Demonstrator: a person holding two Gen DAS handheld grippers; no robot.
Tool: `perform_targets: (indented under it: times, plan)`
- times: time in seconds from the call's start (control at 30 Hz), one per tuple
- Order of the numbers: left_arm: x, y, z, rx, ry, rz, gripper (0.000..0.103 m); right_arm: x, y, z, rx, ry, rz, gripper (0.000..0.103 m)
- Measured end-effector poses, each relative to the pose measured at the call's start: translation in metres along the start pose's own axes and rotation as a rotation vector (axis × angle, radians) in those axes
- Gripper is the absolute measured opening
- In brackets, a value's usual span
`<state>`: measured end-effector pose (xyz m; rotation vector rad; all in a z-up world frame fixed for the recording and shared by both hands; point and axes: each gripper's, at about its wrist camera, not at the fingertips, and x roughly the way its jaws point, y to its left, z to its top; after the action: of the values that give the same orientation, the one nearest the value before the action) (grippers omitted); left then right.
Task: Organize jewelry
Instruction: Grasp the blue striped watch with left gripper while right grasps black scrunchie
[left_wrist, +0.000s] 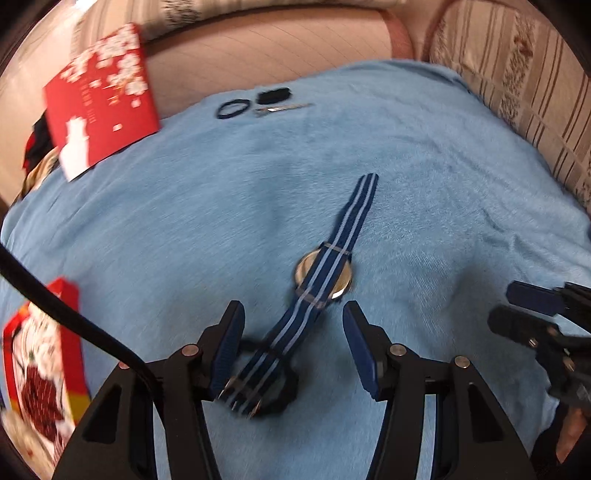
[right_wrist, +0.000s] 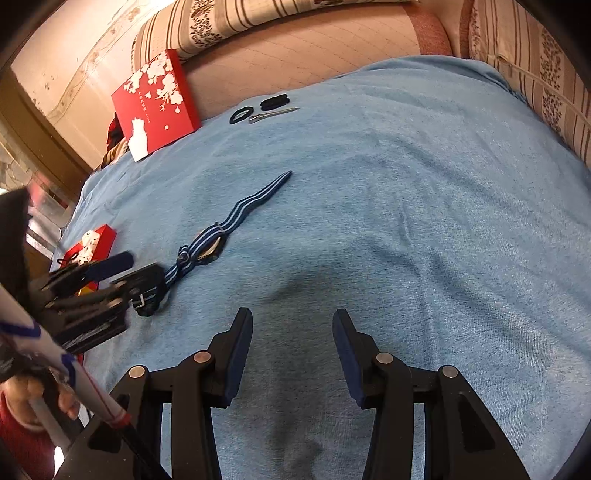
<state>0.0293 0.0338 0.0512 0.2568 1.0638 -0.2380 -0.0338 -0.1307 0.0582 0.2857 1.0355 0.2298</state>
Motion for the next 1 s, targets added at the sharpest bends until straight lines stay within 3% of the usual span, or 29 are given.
perform_targets:
  times: [0.07, 0.13, 0.23, 0.27, 0.37, 0.43, 0.57, 0.77, 1.0]
  plan:
    - [0.013, -0.006, 0.008, 0.023, 0.021, 0.006, 0.047, 0.0, -0.002, 0.0, 0.004, -0.001, 0.002, 0.049]
    - [0.021, -0.008, 0.013, 0.025, 0.054, -0.032, 0.016, 0.001, -0.005, 0.0, 0.008, -0.002, 0.003, 0.049]
    - [0.018, 0.006, 0.021, -0.049, 0.045, -0.068, 0.011, 0.002, -0.007, 0.0, 0.009, -0.001, -0.004, 0.049]
    - [0.016, 0.023, 0.023, -0.126, 0.043, -0.107, 0.008, 0.002, -0.008, 0.0, 0.008, -0.001, -0.006, 0.049]
    - [0.017, 0.085, 0.017, -0.377, 0.042, -0.217, 0.008, 0.001, -0.009, 0.0, 0.009, -0.005, -0.005, 0.049]
    - [0.02, 0.119, 0.007, -0.469, 0.051, -0.182, 0.008, 0.0, -0.006, 0.001, 0.007, -0.008, 0.0, 0.049]
    - [0.02, 0.149, -0.013, -0.494, 0.067, -0.151, 0.008, 0.006, 0.012, 0.004, -0.023, 0.001, 0.051, 0.049]
    - [-0.001, 0.171, -0.035, -0.515, 0.041, -0.114, 0.008, 0.031, 0.078, 0.008, -0.112, 0.033, 0.196, 0.049]
    - [-0.017, 0.189, -0.051, -0.576, 0.011, -0.152, 0.008, 0.077, 0.139, 0.016, -0.19, 0.073, 0.216, 0.049]
